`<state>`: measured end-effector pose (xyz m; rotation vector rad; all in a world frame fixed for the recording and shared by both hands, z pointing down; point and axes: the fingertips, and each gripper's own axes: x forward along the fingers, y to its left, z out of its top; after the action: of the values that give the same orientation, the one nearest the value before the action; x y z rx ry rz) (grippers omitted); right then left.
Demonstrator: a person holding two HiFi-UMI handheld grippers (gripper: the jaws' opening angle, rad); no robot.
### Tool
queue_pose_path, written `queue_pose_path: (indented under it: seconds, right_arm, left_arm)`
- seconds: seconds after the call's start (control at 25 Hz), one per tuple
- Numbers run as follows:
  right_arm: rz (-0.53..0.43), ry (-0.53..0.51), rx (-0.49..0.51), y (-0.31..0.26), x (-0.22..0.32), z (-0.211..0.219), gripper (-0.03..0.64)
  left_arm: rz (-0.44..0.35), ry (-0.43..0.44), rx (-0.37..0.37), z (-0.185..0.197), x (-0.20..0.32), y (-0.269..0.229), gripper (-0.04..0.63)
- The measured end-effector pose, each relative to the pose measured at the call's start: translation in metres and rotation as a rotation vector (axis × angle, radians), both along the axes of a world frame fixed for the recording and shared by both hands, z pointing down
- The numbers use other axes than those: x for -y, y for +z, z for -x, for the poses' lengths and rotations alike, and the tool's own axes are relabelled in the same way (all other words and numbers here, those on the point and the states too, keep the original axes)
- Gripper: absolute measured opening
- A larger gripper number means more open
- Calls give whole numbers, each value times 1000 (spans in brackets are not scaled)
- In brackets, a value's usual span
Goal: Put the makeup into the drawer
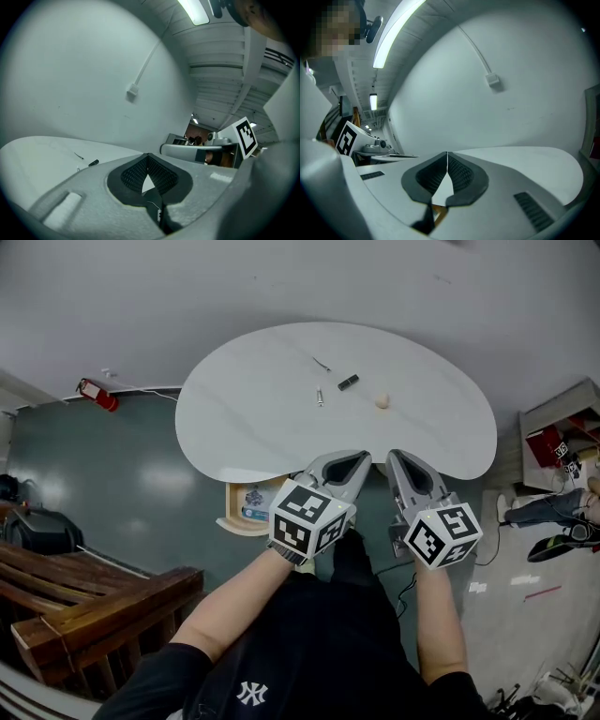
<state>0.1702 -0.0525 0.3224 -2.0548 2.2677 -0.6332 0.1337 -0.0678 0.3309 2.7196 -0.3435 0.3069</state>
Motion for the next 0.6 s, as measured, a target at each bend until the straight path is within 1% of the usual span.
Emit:
queue_pose_path:
  seconds: [0.24,0.6]
  right_arm:
    - [57,-40,46,36,44,-59,17]
    - [165,-84,118,106,102,-138,20]
  left_arm:
    - [27,-42,25,-55,43,29,9]
    - [40,-92,101,-128,95,81,8]
